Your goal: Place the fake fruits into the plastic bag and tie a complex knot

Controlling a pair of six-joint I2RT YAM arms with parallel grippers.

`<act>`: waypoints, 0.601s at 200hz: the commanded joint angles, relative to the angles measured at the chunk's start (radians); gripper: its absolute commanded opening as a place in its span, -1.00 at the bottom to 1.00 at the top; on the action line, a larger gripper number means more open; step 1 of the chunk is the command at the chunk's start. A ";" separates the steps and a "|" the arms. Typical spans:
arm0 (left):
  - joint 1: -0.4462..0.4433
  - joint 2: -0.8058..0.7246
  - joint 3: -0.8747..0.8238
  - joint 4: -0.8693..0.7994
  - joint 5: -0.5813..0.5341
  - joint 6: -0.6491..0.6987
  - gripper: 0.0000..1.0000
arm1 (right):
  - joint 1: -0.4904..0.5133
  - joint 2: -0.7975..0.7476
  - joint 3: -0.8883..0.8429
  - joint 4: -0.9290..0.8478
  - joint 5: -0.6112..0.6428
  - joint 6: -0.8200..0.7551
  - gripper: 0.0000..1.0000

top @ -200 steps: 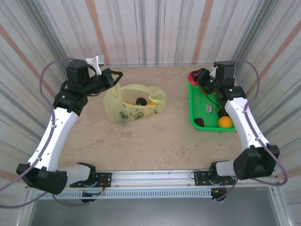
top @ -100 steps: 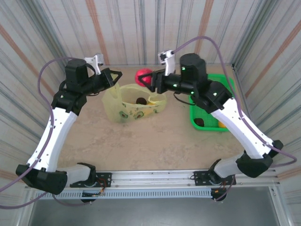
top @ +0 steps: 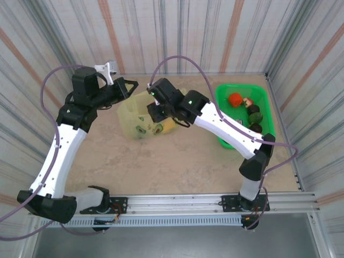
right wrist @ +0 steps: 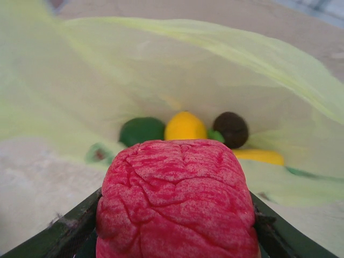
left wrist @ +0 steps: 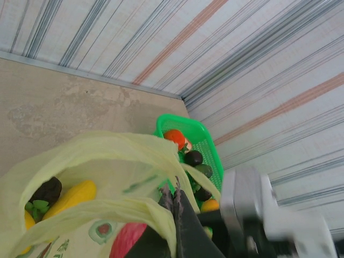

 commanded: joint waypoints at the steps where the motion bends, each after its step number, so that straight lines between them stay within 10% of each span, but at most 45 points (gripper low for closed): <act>1: 0.006 -0.028 -0.001 0.012 0.016 0.005 -1.00 | -0.048 0.057 0.076 -0.041 0.022 0.001 0.16; 92: 0.007 -0.034 -0.001 0.020 0.017 0.003 -1.00 | -0.069 0.214 0.210 0.068 -0.105 0.085 0.22; 120: 0.007 -0.035 -0.001 0.018 0.014 0.006 -1.00 | -0.078 0.229 0.171 0.087 -0.131 0.123 0.55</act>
